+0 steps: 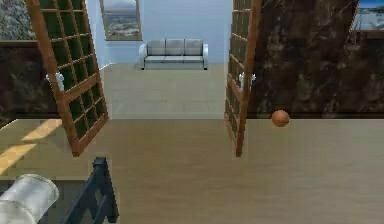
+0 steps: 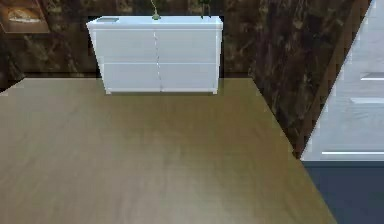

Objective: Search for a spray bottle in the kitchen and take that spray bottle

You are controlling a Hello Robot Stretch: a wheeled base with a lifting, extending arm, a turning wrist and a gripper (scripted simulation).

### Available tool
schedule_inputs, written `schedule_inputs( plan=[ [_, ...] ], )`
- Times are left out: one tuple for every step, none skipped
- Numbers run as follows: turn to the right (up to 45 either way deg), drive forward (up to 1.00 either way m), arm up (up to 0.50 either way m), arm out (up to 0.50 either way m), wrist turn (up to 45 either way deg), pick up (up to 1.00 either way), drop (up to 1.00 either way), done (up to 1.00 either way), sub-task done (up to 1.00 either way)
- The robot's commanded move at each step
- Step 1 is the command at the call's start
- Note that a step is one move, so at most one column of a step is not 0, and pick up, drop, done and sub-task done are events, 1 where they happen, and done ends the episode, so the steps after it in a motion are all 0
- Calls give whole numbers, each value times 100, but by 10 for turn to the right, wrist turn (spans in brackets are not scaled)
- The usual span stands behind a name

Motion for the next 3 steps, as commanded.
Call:
schedule_inputs(
  plan=[
    [450, 0, 0, 0, 0, 0, 0, 0, 0],
    [450, 0, 0, 0, 0, 0, 0, 0, 0],
    [450, 0, 0, 0, 0, 0, 0, 0, 0]
  ],
)
